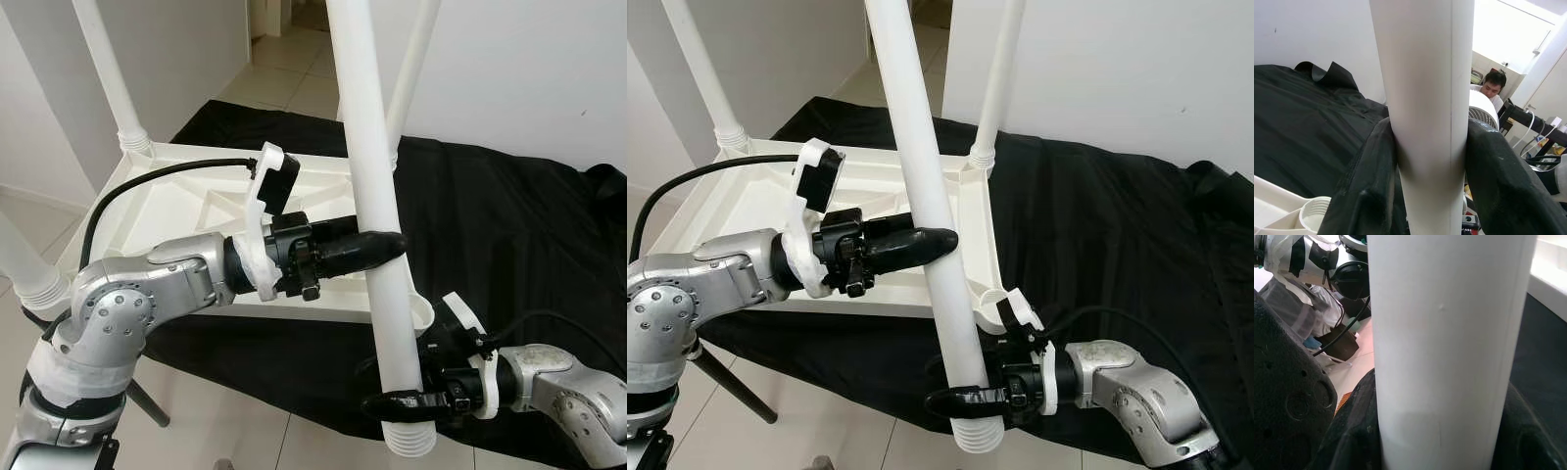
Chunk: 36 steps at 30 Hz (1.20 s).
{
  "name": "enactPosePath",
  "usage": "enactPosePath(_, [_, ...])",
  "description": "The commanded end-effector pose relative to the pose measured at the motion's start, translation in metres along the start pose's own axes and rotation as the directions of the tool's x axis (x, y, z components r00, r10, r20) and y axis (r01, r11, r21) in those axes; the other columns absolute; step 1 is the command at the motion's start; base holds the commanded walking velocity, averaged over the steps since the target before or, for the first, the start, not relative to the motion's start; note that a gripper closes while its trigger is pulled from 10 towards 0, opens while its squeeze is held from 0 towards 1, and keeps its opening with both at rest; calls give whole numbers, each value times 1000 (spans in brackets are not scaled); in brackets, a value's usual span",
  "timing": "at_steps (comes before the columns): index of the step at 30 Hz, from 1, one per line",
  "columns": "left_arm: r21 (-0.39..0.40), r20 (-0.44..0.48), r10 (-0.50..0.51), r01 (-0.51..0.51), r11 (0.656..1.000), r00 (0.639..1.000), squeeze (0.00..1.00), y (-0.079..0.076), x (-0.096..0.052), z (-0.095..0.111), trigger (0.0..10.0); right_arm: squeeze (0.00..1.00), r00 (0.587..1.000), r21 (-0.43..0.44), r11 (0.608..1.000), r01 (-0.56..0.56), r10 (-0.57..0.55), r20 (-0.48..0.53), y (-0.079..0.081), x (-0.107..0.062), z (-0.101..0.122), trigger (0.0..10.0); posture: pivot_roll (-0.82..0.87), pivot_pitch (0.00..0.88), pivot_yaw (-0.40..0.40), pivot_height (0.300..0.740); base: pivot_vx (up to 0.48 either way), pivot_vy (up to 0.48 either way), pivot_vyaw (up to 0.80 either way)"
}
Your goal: Building children table
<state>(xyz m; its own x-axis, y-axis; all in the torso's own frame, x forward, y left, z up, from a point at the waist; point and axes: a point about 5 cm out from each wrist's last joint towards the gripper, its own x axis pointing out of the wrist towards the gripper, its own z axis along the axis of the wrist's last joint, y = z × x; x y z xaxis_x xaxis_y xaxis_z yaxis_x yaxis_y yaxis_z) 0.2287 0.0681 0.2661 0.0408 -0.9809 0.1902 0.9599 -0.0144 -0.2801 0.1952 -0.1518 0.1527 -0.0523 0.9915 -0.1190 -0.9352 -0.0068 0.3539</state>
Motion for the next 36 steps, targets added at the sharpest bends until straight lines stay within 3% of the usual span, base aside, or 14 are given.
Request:
enactPosePath(1, [21,-18,-333,334,942,943,0,-23,3,3,10000,27,1000,19,1000,13,-13,-9,-2,-5,0,10000,-19,0,-59,740,0,0,0])
enactPosePath(2, [22,-22,-318,319,948,948,0,-22,4,4,10000,27,1000,15,1000,16,-16,-8,-3,-6,1,10000,-20,0,-58,740,0,0,0])
enactPosePath(3, [15,-27,-282,283,959,959,0,-20,5,6,10000,1000,1000,13,1000,24,-24,-5,-5,-9,4,10000,-20,0,-57,740,0,0,0])
enactPosePath(8, [23,-4,-122,122,992,992,0,-6,9,21,10000,1000,996,-31,996,84,-84,20,-12,-21,16,10000,-21,0,-55,740,0,0,0])
enactPosePath(9, [42,52,-34,32,999,998,0,4,11,33,10000,0,992,-47,992,119,-117,44,-16,-25,23,10000,-22,0,-52,740,0,0,0])
enactPosePath(17, [79,154,140,-154,985,978,0,22,10,63,10000,0,967,-108,967,229,-214,137,-26,-32,44,10000,-19,0,-50,740,0,0,0])
enactPosePath(18, [101,167,215,-234,967,962,0,30,9,69,10000,0,949,-135,950,282,-255,183,-31,-31,53,10000,-17,0,-50,740,0,0,0])
enactPosePath(21, [113,172,253,-274,955,952,0,33,8,72,10000,0,939,-146,940,308,-275,206,-33,-31,58,10000,-18,0,-50,740,0,0,0])
enactPosePath(26, [122,205,319,-347,930,925,0,41,7,79,10000,0,881,-177,882,438,-382,278,-44,-24,71,10000,-18,0,-50,740,0,0,0])
enactPosePath(28, [147,217,370,-405,902,903,0,45,12,82,10000,0,788,-205,779,593,-509,346,-58,-18,83,10000,-16,0,-52,740,0,0,0])
enactPosePath(29, [147,217,370,-405,902,903,0,45,12,82,10000,0,788,-205,779,593,-509,346,-58,-18,83,10000,-16,0,-52,740,0,0,0])
enactPosePath(31, [157,221,397,-435,887,891,0,47,17,82,10000,0,736,-220,718,660,-561,379,-64,-14,88,10000,-15,0,-51,740,0,0,0])
enactPosePath(35, [160,224,411,-449,879,884,0,48,19,83,10000,0,717,-220,698,682,-578,390,-66,-12,90,10000,-16,0,-51,740,0,0,0])
enactPosePath(36, [165,234,433,-474,865,871,0,51,24,83,10000,0,672,-227,646,729,-613,414,-70,-6,95,10000,-15,0,-51,740,0,0,0])
